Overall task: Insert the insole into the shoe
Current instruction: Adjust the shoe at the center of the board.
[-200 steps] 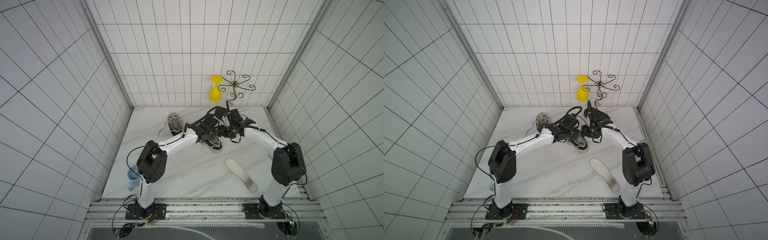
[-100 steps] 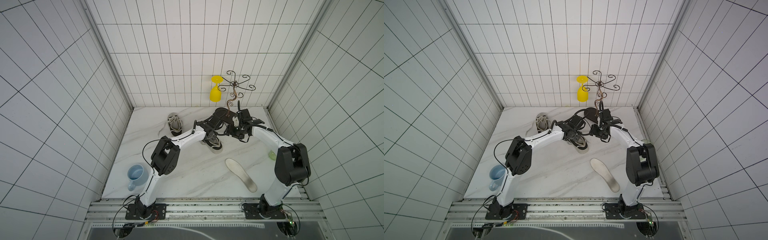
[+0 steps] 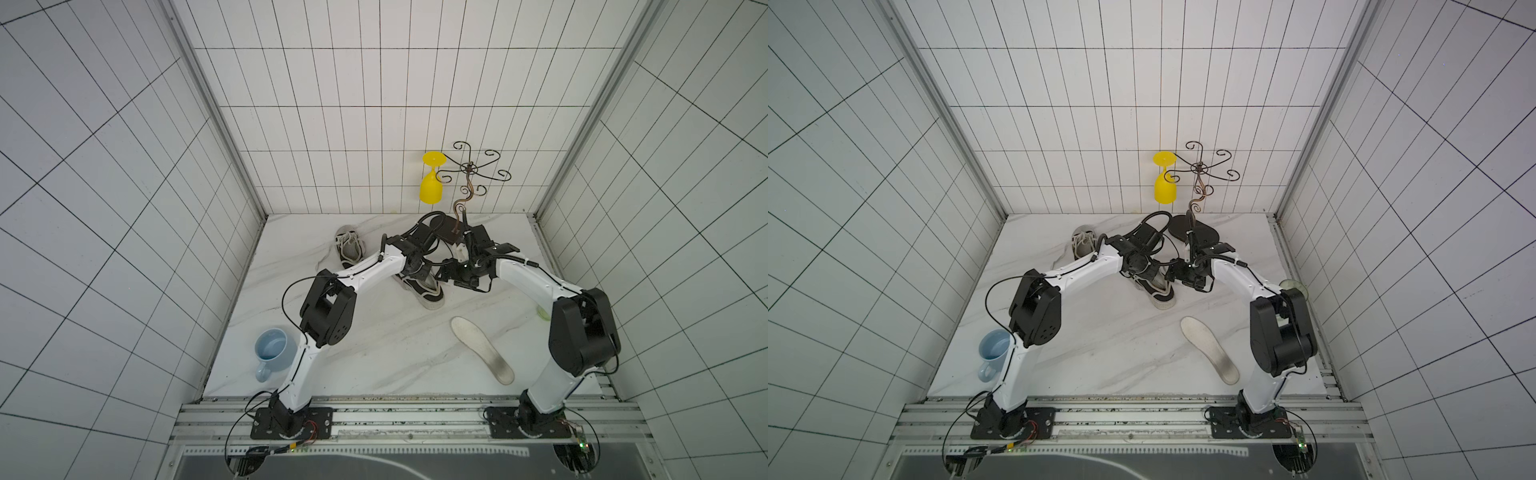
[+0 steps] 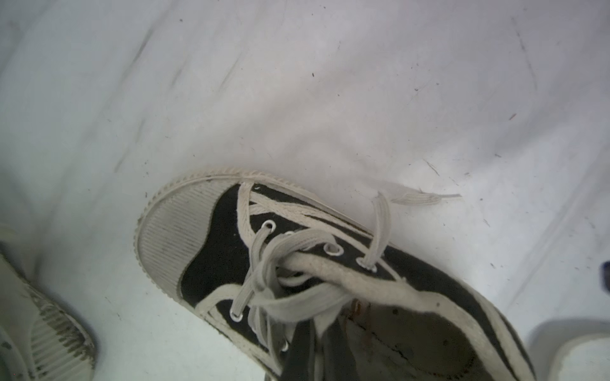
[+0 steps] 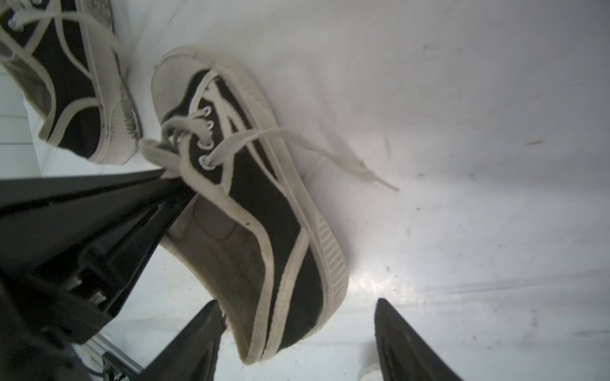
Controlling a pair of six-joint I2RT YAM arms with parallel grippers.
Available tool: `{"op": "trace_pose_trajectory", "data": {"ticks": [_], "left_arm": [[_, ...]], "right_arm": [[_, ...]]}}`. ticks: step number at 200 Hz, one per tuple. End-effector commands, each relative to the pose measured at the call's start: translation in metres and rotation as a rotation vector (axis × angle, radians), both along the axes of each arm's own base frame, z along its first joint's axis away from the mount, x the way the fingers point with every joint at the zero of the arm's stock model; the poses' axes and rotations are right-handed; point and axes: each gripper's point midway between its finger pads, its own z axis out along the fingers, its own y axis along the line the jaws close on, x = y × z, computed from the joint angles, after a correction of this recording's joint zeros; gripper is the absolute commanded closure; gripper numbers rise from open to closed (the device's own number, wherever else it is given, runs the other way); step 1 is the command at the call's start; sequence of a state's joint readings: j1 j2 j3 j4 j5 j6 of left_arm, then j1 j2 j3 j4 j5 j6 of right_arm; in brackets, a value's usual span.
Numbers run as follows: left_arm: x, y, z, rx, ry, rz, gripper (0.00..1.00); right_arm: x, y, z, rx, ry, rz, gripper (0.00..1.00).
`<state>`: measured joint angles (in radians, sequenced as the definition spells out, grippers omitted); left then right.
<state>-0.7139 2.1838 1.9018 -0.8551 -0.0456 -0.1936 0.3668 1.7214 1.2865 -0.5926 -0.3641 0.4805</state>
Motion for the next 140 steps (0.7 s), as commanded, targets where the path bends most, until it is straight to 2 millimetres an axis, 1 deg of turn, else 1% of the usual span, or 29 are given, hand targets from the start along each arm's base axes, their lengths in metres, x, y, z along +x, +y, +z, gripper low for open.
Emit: {"op": "trace_pose_trajectory", "data": {"ticks": [1,25,49,63,83,97,112,125,140], "left_arm": [[-0.018,-0.013,0.037,-0.197,0.048,0.073,1.0],[-0.024,-0.013,0.037,-0.303,0.075,0.148,1.0],[-0.029,-0.01,0.037,-0.353,0.089,0.204,1.0],[-0.028,-0.004,0.038,-0.369,0.078,0.262,1.0],[-0.025,0.004,0.037,-0.391,0.07,0.34,1.0],[-0.023,0.008,0.031,-0.401,0.068,0.403,1.0],[-0.019,0.011,0.022,-0.415,0.071,0.471,1.0],[-0.017,0.009,0.021,-0.429,0.059,0.506,1.0],[-0.015,0.008,0.025,-0.429,0.022,0.534,1.0]], "right_arm": [[-0.02,0.017,-0.007,0.023,0.081,-0.009,0.26],[-0.022,0.015,-0.023,-0.019,0.105,-0.04,0.27],[-0.024,0.01,-0.043,-0.065,0.135,-0.054,0.28],[-0.031,0.005,-0.055,-0.102,0.169,-0.05,0.31],[-0.043,-0.005,-0.065,-0.175,0.19,-0.037,0.31],[-0.05,-0.012,-0.065,-0.206,0.206,-0.03,0.3],[-0.052,-0.019,-0.062,-0.243,0.191,-0.033,0.28],[-0.053,-0.022,-0.062,-0.266,0.201,-0.027,0.28],[-0.051,-0.02,-0.06,-0.271,0.21,-0.029,0.28]]}}
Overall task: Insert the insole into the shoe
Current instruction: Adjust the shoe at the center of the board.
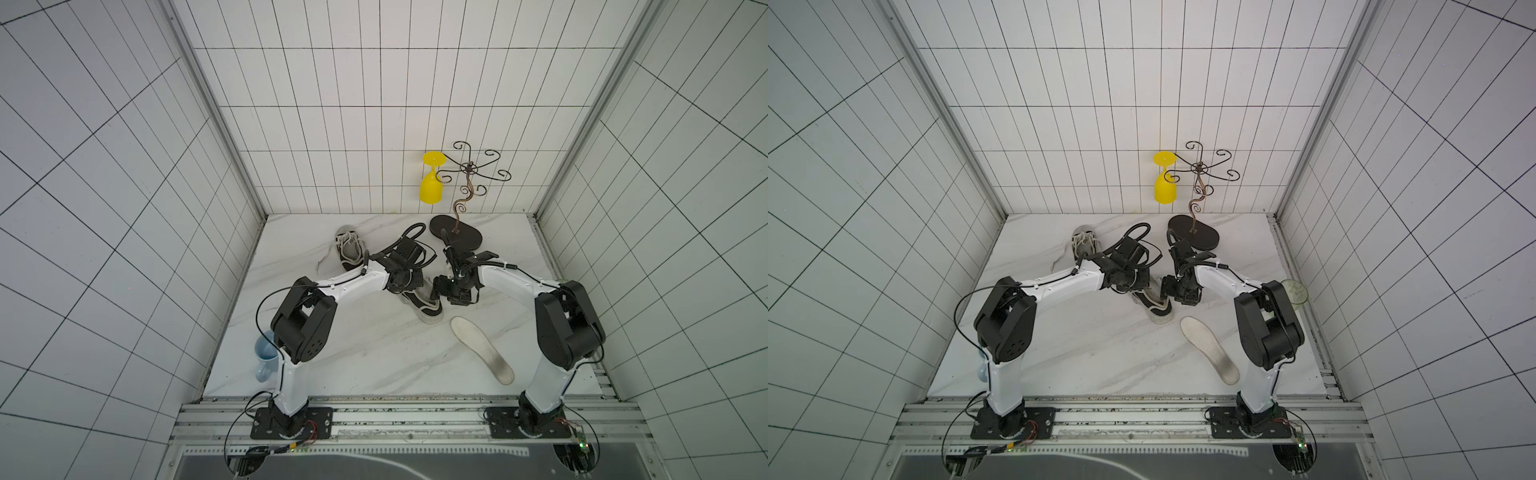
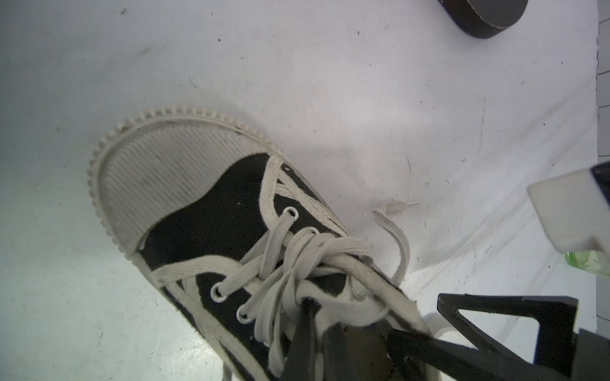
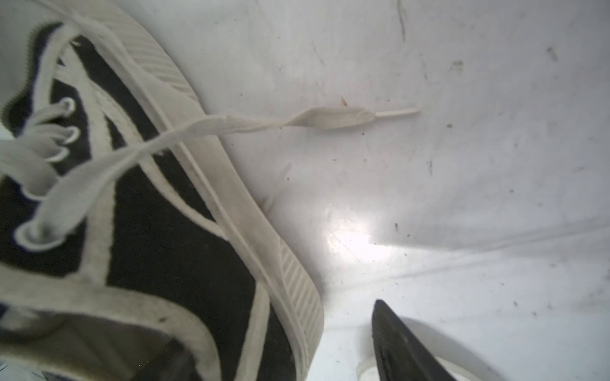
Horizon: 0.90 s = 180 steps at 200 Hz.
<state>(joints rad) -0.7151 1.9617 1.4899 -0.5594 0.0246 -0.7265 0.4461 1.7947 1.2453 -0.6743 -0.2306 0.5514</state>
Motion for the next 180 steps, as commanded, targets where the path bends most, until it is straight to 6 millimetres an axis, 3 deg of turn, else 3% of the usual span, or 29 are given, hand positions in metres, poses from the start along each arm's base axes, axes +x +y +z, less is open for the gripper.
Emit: {"op": "trace_pose_trajectory", "data": {"ticks": [1,27,60,83,99,114,142,161,180], "left_arm": [[0.02,-0.006,0.032,-0.075,-0.111,0.137,1.0],[0.021,-0.008,0.036,-0.085,-0.132,0.169,1.0],[0.022,-0.004,0.032,-0.069,-0.138,0.183,1.0],[0.026,0.013,0.026,-0.075,-0.108,0.208,1.0],[0.028,0.014,0.037,-0.214,-0.071,0.127,1.0],[0.021,0.019,0.048,-0.311,-0.02,0.026,1.0],[-0.007,0.052,0.057,-0.364,0.026,-0.066,1.0],[-0.032,0.067,0.054,-0.417,0.082,-0.12,1.0],[-0.046,0.083,0.034,-0.445,0.129,-0.105,1.0]], "right_arm": [[-0.016,-0.015,-0.006,-0.093,0.058,0.006,0.28],[-0.015,-0.005,-0.004,-0.077,0.093,0.008,0.28],[-0.035,-0.002,-0.008,-0.084,0.165,0.021,0.31],[-0.05,-0.026,-0.011,-0.168,0.194,0.044,0.39],[-0.06,-0.05,-0.02,-0.209,0.22,0.031,0.47],[-0.054,-0.07,-0.027,-0.237,0.214,-0.007,0.48],[-0.019,-0.095,-0.029,-0.303,0.118,-0.061,0.47],[0.001,-0.097,-0.028,-0.329,0.064,-0.06,0.48],[-0.001,-0.09,-0.035,-0.288,0.046,-0.056,0.48]]}}
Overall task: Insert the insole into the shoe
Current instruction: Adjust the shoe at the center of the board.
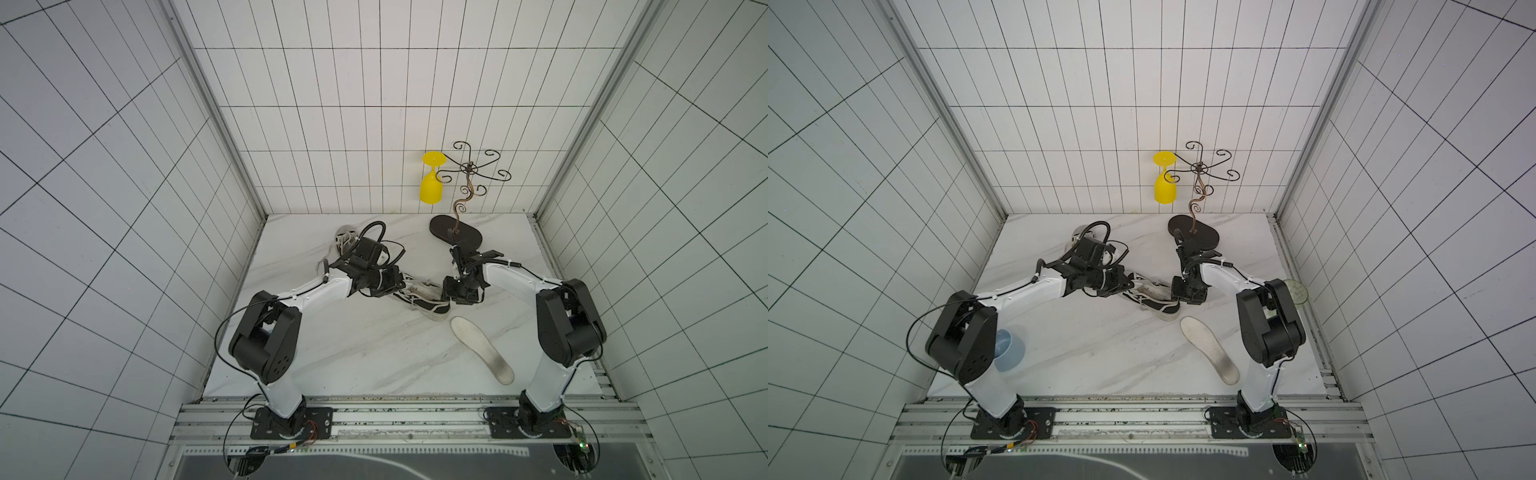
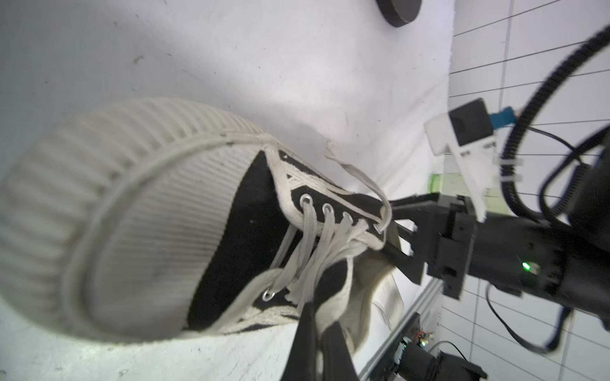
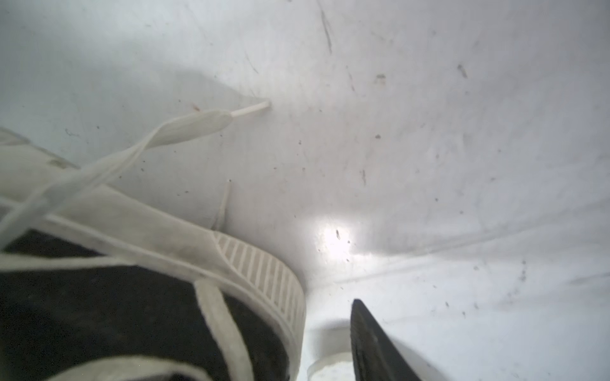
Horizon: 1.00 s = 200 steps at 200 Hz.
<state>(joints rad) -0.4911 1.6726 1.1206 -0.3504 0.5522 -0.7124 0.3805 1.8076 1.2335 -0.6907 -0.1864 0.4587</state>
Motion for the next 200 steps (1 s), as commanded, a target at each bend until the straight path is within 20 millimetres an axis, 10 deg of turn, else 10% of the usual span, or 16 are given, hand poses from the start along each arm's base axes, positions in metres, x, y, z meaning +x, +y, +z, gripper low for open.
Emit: {"op": "trace_pose_trajectory", "data": {"ticks": [1,52,108,133,170,200], "left_arm": [[-0.008,0.034,-0.005,-0.033,0.011,0.009,1.0],[-0.012,0.047,-0.012,-0.042,-0.006,0.027,1.0],[-0.013,0.127,-0.035,0.155,-0.004,0.144,1.0],[-0.013,0.104,-0.033,0.16,-0.034,0.056,1.0],[-0.014,0.048,-0.019,0.219,-0.135,-0.168,1.0],[-0.01,0.037,-0.035,0.29,-0.142,-0.284,1.0]], "right_arm": [[-0.009,-0.057,-0.025,-0.217,0.046,-0.069,0.48],[-0.029,-0.036,-0.033,-0.188,0.01,0.014,0.47],[-0.029,-0.063,-0.042,-0.217,0.014,-0.042,0.46],[-0.031,-0.033,-0.037,-0.15,0.01,0.022,0.46],[-0.044,0.074,0.007,0.148,-0.055,0.267,0.37],[-0.018,0.089,0.045,0.169,-0.181,0.278,0.29]]}}
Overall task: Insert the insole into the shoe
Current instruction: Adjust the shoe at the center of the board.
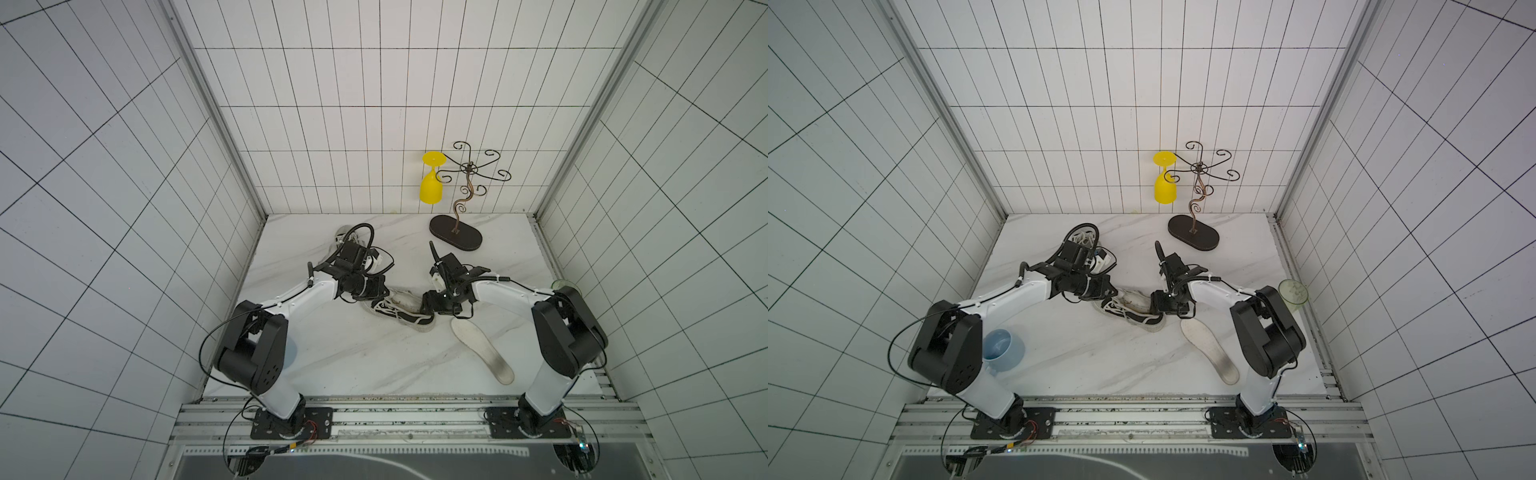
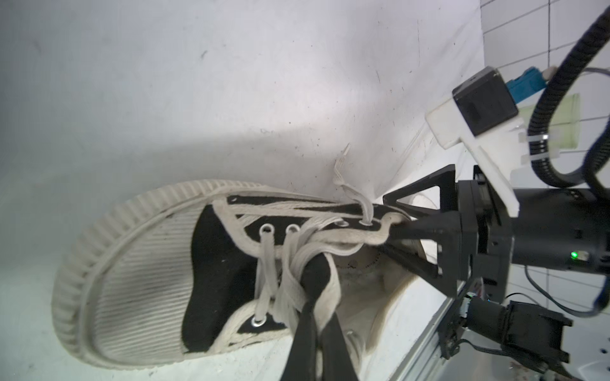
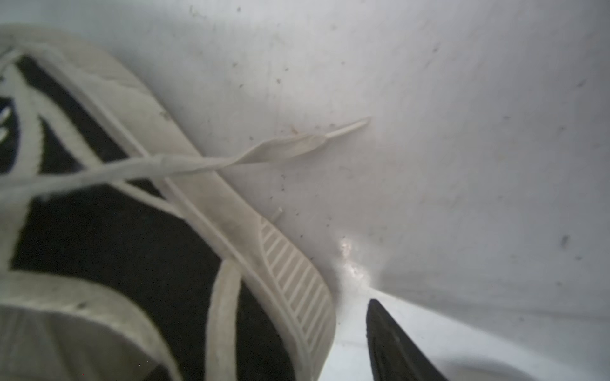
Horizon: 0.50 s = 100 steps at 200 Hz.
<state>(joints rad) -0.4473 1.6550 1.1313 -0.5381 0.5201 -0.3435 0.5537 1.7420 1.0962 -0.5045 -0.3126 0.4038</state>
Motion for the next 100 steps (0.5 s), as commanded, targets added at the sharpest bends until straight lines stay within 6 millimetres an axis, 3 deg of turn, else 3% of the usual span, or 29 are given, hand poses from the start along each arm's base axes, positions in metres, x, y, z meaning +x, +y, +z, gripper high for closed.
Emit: {"op": "trace_pose_trajectory", "data": {"ticks": [1,21,54,100], "left_arm": [[0.002,0.005,-0.02,0.121,-0.021,-0.088,1.0],[0.003,0.002,-0.023,0.129,-0.057,-0.169,1.0],[0.006,-0.014,-0.008,0.089,-0.104,-0.262,1.0],[0.009,-0.028,-0.009,0.097,-0.112,-0.306,1.0]], "right_arm": [[0.025,0.015,0.047,0.03,-0.118,0.011,0.29],[0.037,0.02,0.052,0.027,-0.163,0.043,0.28],[0.052,0.034,0.058,0.064,-0.226,0.079,0.31],[0.067,0.048,0.061,0.094,-0.259,0.108,0.44]]}}
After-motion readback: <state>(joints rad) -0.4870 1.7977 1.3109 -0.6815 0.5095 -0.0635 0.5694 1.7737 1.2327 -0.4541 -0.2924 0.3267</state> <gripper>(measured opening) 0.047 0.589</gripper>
